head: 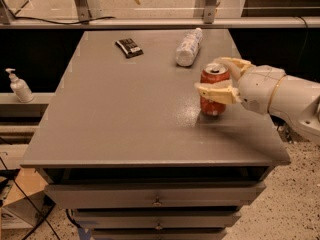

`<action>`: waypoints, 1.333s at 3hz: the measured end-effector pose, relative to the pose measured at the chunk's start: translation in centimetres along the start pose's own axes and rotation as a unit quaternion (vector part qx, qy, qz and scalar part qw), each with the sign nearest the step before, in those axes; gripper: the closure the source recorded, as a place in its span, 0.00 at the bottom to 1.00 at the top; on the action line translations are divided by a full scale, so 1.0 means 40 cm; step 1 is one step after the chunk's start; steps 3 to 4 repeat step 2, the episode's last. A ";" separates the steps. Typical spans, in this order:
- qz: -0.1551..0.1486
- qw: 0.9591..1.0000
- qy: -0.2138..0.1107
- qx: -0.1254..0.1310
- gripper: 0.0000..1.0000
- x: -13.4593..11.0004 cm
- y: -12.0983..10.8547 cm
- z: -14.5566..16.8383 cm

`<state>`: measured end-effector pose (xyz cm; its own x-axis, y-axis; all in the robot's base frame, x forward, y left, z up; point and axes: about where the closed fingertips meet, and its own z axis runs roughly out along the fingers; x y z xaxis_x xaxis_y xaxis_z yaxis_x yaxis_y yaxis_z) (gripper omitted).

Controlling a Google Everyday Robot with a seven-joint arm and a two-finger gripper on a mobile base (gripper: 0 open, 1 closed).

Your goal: Place coke can upright

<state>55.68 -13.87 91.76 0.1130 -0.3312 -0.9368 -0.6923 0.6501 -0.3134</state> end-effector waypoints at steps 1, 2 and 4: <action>0.004 1.000 0.007 0.001 0.00 -0.002 0.000 0.002; 0.004 1.000 0.008 0.001 0.00 -0.002 0.000 0.002; 0.004 1.000 0.008 0.001 0.00 -0.002 0.000 0.002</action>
Offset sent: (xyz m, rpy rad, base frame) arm 0.0006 0.0008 0.0005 -0.0040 0.0117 -0.0069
